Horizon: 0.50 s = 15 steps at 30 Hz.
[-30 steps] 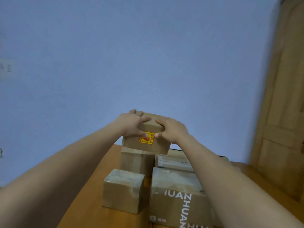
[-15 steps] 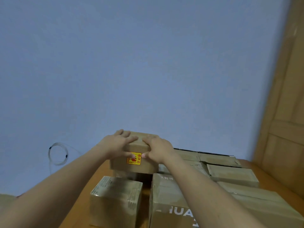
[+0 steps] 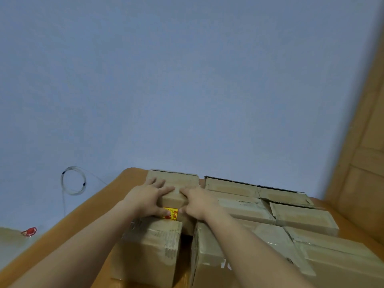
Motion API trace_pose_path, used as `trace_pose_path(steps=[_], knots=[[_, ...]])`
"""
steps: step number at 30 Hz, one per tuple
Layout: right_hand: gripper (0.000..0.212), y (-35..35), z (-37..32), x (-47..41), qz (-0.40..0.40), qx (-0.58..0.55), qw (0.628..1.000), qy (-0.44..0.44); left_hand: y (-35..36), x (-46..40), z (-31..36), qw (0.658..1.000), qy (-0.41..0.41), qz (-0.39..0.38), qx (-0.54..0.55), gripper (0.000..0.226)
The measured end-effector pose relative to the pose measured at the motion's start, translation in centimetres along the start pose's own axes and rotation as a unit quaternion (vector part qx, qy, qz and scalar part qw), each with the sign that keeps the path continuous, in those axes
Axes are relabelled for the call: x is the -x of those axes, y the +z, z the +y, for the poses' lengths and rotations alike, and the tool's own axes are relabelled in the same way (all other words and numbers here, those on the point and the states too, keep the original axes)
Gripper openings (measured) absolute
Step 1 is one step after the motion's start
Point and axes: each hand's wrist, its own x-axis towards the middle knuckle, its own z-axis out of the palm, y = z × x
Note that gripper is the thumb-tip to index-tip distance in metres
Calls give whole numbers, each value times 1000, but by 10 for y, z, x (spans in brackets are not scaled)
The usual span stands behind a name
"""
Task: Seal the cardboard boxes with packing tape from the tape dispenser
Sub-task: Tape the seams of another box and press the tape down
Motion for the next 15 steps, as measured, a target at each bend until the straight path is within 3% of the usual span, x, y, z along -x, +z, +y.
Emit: trace_pose_path(steps=[3, 6, 7, 10, 15], knots=[[44, 11, -3, -3, -63, -16, 998, 6, 12, -1, -1, 995, -5, -91, 36, 80], [48, 13, -4, -4, -116, -72, 991, 9, 20, 1, -3, 984, -26, -153, 86, 111], [46, 12, -3, -4, -117, -79, 990, 10, 21, 0, -3, 984, -30, -153, 83, 109], [44, 14, 0, -6, -100, -85, 991, 14, 23, -3, -1, 989, -31, -134, 51, 71], [38, 12, 6, 0, 22, -118, 993, 24, 11, 3, 15, 997, -18, -70, 28, 63]])
